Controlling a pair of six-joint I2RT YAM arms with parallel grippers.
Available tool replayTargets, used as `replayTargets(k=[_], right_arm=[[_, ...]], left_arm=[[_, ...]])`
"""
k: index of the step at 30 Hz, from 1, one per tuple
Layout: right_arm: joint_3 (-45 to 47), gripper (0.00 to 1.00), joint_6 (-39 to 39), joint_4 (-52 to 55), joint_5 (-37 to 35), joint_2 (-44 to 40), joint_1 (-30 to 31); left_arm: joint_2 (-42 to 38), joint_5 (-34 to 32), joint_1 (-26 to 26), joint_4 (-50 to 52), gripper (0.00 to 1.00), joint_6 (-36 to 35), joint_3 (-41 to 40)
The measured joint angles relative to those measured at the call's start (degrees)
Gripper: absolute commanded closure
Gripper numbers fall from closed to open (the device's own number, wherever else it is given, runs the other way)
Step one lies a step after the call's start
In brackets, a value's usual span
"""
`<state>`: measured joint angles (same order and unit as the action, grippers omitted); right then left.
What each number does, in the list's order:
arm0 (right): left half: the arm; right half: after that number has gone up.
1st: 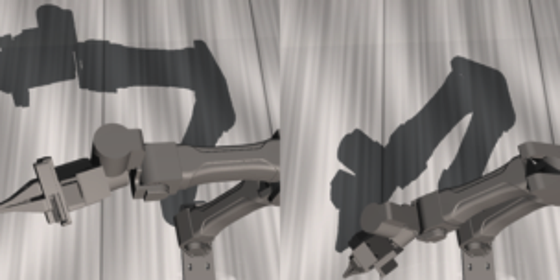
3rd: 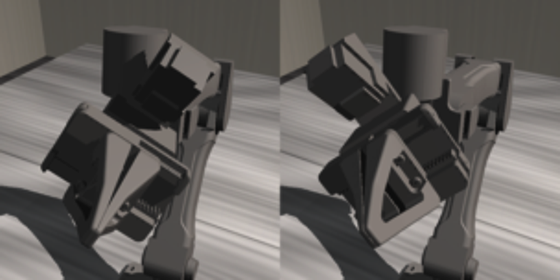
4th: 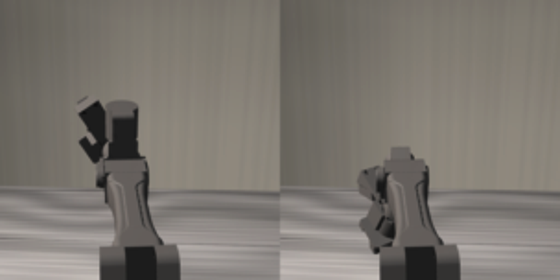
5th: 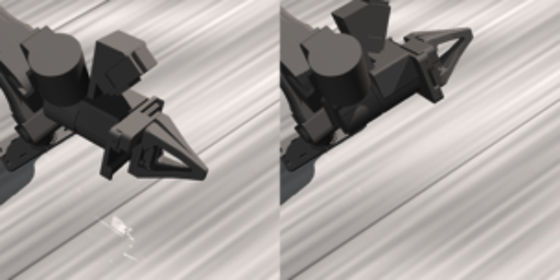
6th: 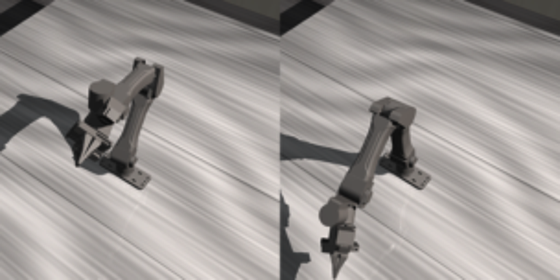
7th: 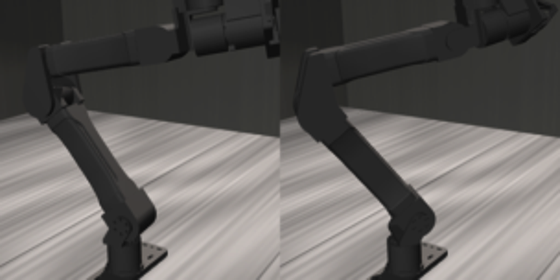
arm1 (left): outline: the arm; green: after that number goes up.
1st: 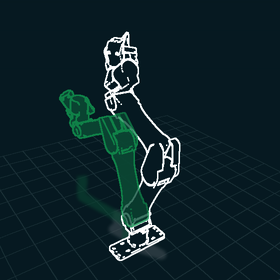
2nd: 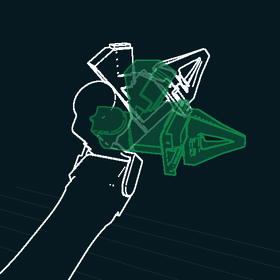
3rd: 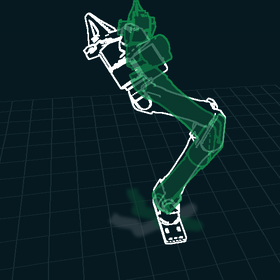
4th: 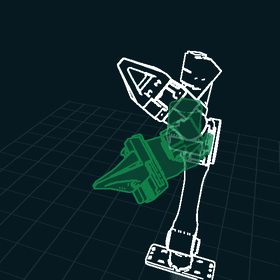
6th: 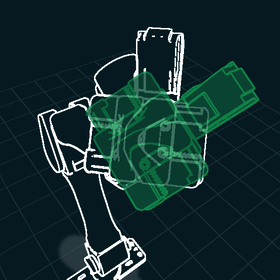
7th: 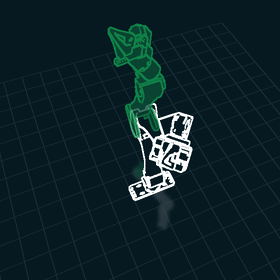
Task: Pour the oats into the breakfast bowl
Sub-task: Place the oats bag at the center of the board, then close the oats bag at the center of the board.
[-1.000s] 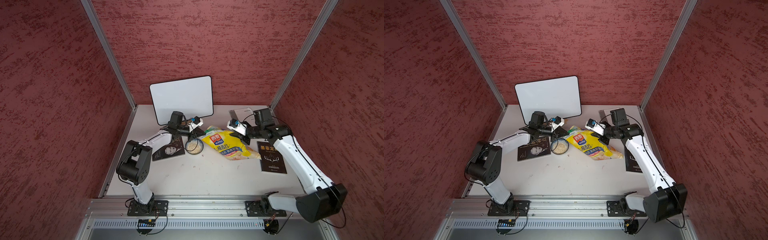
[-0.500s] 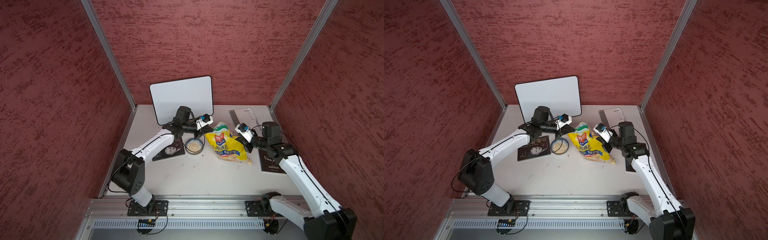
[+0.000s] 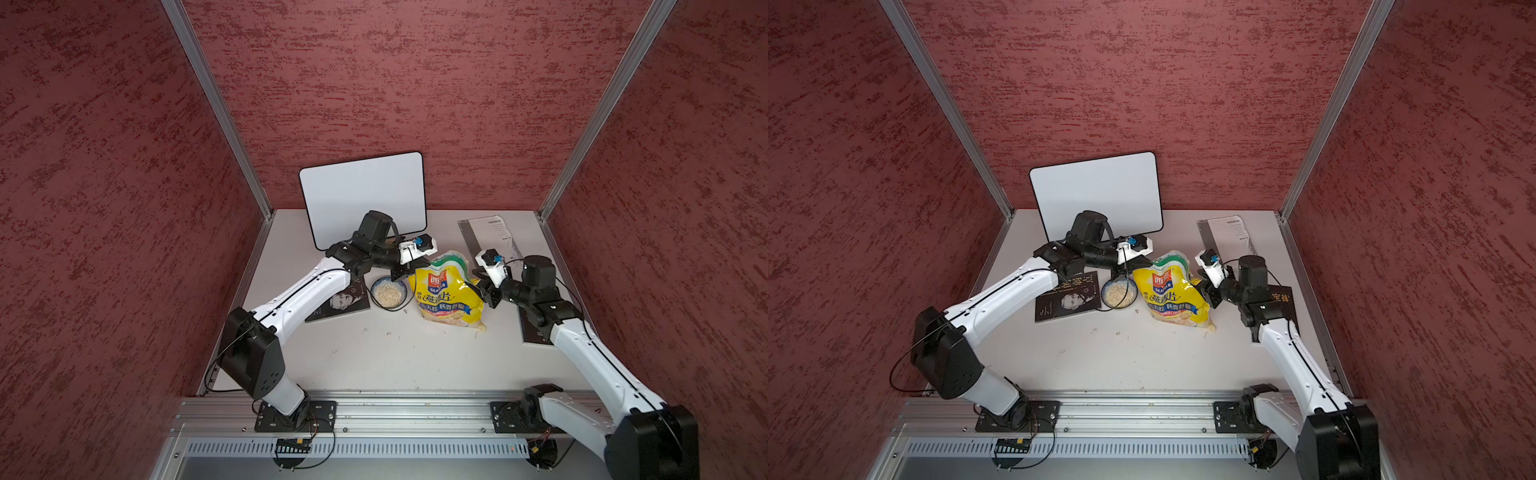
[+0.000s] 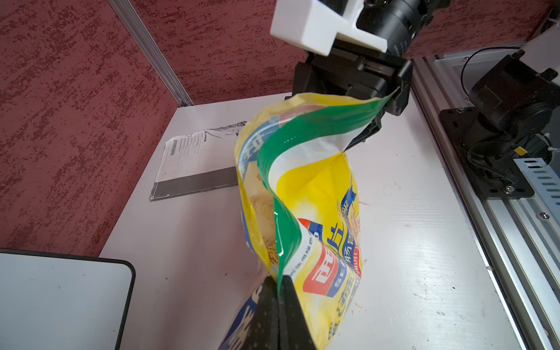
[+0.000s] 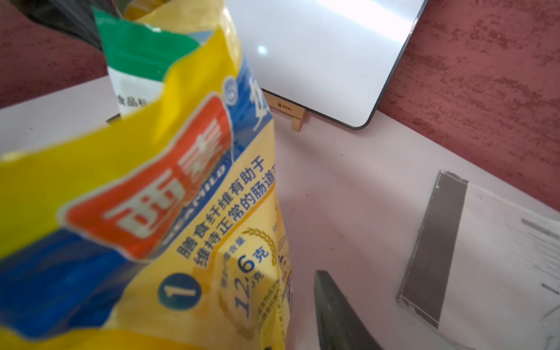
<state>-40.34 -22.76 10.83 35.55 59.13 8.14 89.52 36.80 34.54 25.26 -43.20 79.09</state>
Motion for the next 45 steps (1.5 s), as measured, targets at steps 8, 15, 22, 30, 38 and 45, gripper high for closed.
replayTargets(k=[8, 15, 22, 30, 38, 45], right_arm=[[-5.7, 0.33, -4.5, 5.0, 5.4, -6.5, -0.1], [-11.0, 0.49, -8.6, 10.4, 7.5, -3.9, -0.1], [-11.1, 0.73, -11.1, 16.3, 7.0, -3.7, -0.1], [-15.9, 1.0, -12.9, 22.0, 6.4, -1.6, -1.4], [-21.9, 1.0, -19.5, 30.6, 7.1, 2.2, -3.5], [-21.9, 1.0, -22.3, 31.3, 7.8, 2.2, -3.5]], left_arm=[[-1.1, -2.7, 1.5, 1.0, 1.0, -0.8, 0.0], [-1.4, -3.8, 1.8, 1.3, 1.0, -0.8, 0.0], [-1.5, -4.7, 1.8, 1.4, 1.0, -0.9, 0.0], [-3.5, -4.1, 1.3, 0.3, 0.38, -1.5, -0.7], [-12.3, 4.2, -8.4, -1.7, 0.0, -1.7, -2.4], [-7.9, 12.0, -14.7, 0.2, 0.01, -4.1, -2.4]])
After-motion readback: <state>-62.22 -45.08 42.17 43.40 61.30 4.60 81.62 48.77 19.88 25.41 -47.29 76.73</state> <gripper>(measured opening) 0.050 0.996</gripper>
